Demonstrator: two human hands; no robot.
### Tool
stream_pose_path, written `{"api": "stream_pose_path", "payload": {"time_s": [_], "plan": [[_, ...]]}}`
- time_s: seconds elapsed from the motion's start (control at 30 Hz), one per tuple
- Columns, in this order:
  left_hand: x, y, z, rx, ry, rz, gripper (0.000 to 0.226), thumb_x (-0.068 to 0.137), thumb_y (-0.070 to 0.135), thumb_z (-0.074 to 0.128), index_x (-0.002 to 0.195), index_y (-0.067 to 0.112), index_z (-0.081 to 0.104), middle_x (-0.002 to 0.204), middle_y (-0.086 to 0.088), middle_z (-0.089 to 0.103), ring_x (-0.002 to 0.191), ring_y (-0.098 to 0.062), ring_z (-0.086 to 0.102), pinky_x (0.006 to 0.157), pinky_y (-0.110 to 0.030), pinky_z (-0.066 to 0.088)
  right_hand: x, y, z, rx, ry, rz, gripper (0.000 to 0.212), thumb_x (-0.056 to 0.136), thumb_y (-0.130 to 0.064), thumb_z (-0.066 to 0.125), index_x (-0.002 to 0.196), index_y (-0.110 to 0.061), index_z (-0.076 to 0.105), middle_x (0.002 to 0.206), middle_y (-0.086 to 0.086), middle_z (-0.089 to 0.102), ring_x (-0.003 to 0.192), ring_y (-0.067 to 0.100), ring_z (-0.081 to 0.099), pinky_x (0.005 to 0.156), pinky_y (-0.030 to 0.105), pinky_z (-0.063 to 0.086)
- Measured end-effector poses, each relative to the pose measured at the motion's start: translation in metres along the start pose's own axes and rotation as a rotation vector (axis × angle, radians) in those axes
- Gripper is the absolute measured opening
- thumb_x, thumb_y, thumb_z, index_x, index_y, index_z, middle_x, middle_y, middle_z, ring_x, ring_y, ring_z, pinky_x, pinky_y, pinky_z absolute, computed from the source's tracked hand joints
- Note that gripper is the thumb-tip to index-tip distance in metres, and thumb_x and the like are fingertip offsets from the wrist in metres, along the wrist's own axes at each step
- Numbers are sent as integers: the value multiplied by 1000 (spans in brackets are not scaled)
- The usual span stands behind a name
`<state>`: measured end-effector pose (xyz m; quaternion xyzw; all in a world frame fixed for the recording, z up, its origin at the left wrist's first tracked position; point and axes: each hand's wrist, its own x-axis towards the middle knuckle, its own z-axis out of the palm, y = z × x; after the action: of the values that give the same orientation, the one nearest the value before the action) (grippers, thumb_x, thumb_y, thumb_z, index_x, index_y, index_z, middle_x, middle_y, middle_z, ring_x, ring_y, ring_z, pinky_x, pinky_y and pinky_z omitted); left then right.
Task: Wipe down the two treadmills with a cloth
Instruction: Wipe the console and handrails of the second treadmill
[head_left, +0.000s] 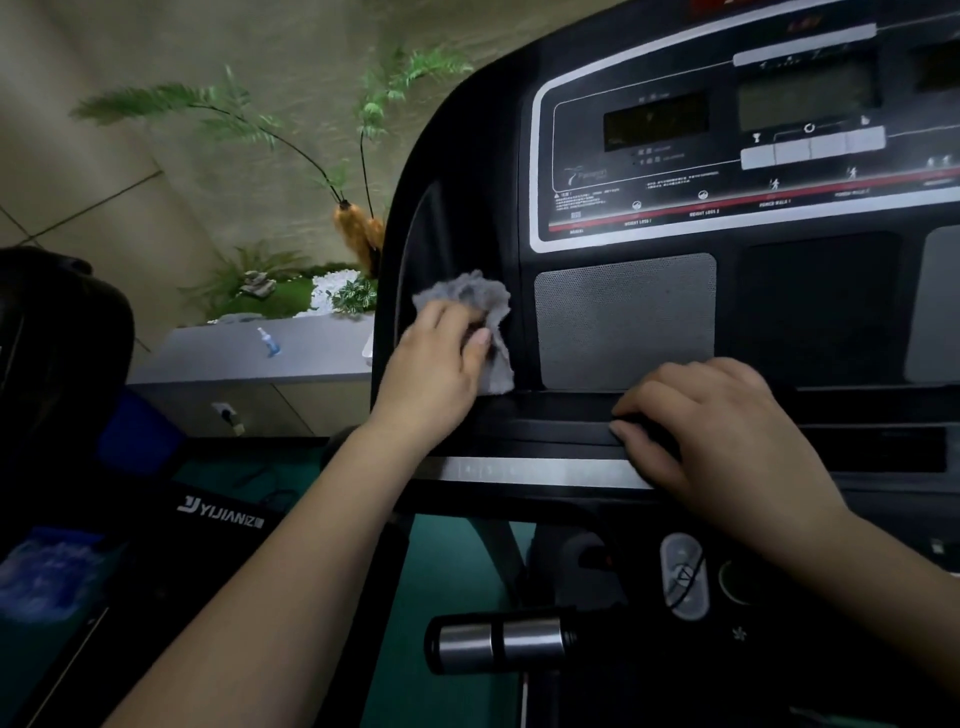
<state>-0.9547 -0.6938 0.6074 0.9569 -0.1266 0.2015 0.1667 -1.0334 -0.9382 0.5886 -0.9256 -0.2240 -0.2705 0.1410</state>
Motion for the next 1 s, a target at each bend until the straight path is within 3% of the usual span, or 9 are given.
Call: {"api": "stream_pose_path", "payload": {"time_s": [0.13,0.27,0.4,0.5,0.57,0.63,0.7,0.83,1.0], "plan": [[-9,3,-10,73,-259,4,36,101,39,34,111,14,58,119,-8,55,111,-30,52,88,-34,38,-1,0,0,-3,-2,3,21,89,-37,49,84,-23,63,79,-7,59,71,19,54,83,31,36],[-5,5,-12,88,-372,-5,34,101,37,36,112,14,59,119,-8,56,114,-30,51,93,-34,39,-2,0,1,3,7,5,21,89,-37,49,84,-22,63,79,-6,60,72,20,54,83,32,37],[-6,6,-13,-15,-371,-26,26,98,30,46,115,16,59,120,-5,58,112,-29,52,91,-37,41,-1,1,1,-1,4,1,18,89,-35,53,84,-22,64,80,-6,61,73,20,55,83,32,37],[-18,12,-19,-93,-326,-26,21,94,20,53,114,20,55,111,-2,60,104,-26,53,80,-33,39,-1,1,1,6,0,8,19,89,-37,50,84,-23,64,80,-7,60,73,20,55,83,32,37],[-28,15,-25,-79,-279,-15,29,91,15,54,118,26,50,114,-3,62,103,-26,54,76,-32,38,-1,0,1,9,-4,2,21,89,-37,49,84,-23,63,80,-8,60,73,19,55,83,31,36],[-37,12,-26,10,-202,-27,44,89,11,52,128,32,47,129,-5,56,111,-29,53,82,-32,39,0,1,1,9,-1,1,21,88,-37,49,84,-23,63,79,-8,59,73,19,55,83,31,35],[-42,7,-23,98,-132,-58,43,93,15,47,132,31,51,129,-7,54,113,-33,52,89,-36,42,0,1,1,8,2,1,19,88,-36,50,83,-23,63,79,-7,60,73,19,55,83,31,36],[-33,16,-12,270,-286,-111,43,101,41,26,131,25,53,133,-8,53,118,-33,50,99,-41,39,0,2,2,-1,-4,1,19,89,-36,51,84,-23,63,79,-6,60,72,20,55,82,32,36],[-5,20,-11,233,-427,-158,34,101,41,32,122,22,51,132,-11,49,117,-37,49,94,-39,39,0,1,1,2,-15,3,19,89,-36,50,84,-23,63,79,-6,60,73,20,56,81,32,36]]}}
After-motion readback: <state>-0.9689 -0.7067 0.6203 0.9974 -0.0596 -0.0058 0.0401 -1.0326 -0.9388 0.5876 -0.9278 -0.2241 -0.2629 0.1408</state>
